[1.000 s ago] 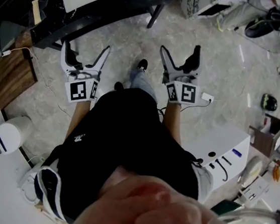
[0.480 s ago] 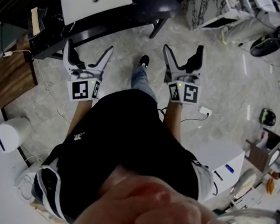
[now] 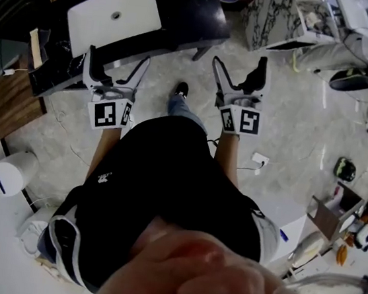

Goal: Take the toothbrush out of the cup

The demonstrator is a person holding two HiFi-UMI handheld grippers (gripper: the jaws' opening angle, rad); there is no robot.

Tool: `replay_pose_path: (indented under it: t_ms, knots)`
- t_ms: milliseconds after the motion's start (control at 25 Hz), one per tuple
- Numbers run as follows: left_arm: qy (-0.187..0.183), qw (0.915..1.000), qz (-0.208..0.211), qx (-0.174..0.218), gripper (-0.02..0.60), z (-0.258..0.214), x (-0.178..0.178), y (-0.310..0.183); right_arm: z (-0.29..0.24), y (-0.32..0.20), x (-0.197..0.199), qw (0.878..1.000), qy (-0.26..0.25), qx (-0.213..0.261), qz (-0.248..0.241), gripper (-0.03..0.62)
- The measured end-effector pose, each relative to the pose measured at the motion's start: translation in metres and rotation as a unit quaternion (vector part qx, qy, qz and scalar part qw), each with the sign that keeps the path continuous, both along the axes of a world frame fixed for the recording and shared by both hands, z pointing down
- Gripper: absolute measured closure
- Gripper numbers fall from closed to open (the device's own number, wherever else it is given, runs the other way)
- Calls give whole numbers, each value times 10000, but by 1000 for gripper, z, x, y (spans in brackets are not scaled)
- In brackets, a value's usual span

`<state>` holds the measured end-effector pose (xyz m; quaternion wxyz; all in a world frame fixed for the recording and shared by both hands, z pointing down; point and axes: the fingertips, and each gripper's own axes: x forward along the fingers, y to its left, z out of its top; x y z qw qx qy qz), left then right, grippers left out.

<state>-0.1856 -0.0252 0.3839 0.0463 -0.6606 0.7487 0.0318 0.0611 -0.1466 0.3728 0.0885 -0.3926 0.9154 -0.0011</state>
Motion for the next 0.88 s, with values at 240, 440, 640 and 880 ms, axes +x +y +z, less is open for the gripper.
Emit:
replay_pose_path:
  t_ms: [240, 440, 640, 880]
  knots:
    - [170, 9996, -217, -23, 0, -3, 0, -76, 4, -80, -6, 9996, 13, -91, -261, 66]
    - [99, 9995, -309, -38, 0, -6, 5, -113, 4, -121, -11, 9990, 26, -122, -432, 66]
    - [171, 9993, -265, -202, 0, 6, 2, -132, 7, -136, -14, 9989, 33, -213, -428, 66]
    - [527, 9967, 150, -595, 2, 48, -8, -181, 10, -143, -7, 9994, 92, -304, -111, 66]
